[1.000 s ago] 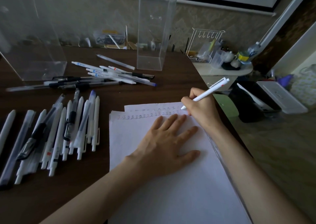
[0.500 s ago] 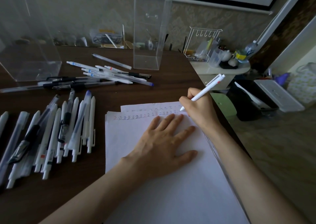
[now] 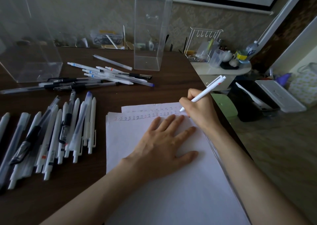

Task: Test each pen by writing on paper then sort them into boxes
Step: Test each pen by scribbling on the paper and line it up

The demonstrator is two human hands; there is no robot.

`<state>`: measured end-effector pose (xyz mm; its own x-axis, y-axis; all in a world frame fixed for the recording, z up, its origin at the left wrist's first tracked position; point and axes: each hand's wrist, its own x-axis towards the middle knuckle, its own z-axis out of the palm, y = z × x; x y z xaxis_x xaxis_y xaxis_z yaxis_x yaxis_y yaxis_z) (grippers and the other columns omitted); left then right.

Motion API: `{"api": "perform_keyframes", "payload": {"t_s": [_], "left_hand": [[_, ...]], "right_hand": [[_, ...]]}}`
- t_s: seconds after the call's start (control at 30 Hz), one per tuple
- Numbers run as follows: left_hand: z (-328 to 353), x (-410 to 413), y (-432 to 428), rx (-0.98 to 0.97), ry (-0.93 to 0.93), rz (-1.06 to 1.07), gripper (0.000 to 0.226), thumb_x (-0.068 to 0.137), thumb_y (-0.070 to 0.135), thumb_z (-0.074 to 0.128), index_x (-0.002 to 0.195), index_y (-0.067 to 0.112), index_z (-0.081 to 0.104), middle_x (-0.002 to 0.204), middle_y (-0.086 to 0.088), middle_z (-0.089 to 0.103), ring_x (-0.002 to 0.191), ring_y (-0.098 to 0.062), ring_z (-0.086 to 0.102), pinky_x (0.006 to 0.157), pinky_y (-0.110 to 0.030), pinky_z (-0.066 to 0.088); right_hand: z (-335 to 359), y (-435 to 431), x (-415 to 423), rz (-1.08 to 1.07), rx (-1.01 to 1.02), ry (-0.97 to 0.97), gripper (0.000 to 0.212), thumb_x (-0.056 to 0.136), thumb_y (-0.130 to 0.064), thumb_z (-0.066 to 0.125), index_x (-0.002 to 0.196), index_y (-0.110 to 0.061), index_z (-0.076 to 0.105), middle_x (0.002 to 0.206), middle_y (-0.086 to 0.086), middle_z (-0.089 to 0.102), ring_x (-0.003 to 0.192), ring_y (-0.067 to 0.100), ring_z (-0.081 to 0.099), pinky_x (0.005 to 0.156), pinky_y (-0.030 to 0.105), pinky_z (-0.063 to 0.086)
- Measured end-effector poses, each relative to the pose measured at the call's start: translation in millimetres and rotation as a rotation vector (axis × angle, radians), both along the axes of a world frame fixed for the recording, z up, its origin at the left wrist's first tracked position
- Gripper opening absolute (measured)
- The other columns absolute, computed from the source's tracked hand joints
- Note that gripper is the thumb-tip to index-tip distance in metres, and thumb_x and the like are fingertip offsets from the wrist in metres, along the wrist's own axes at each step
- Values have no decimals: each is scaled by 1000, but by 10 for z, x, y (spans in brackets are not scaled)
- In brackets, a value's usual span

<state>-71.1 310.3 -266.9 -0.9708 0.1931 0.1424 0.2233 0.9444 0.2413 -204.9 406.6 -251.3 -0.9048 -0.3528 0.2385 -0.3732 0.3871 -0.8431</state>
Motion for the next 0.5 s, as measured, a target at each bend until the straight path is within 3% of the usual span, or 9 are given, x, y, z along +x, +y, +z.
{"api": "perform_keyframes", "payload": {"t_s": [0.37,0.43,0.5], "left_hand": [[12,7,7,4,10,-6,66,88,66,18,147,36,17,157,-4,11,143,-21,3,113,-37,0],[24,3,6,26,25,-9,66,88,65,22,146,33,24,155,-6,16,142,-23,9,113,-37,4],[30,-5,5,97,74,3,67,87,62,28,139,21,39,145,-10,35,134,-26,29,109,-32,15]], "right_hand": [[-25,-13,-29,-33,-26,43,40,79,-1,55,55,-15,26,36,-8,27,38,4,35,44,23,25],[-26,10,-21,-30,-122,78,40,88,-12,59,57,-15,34,35,-9,37,36,5,39,45,24,30],[-6,25,7,-21,-166,106,35,90,-27,62,65,-11,43,37,-5,40,34,9,39,44,23,34]]}}
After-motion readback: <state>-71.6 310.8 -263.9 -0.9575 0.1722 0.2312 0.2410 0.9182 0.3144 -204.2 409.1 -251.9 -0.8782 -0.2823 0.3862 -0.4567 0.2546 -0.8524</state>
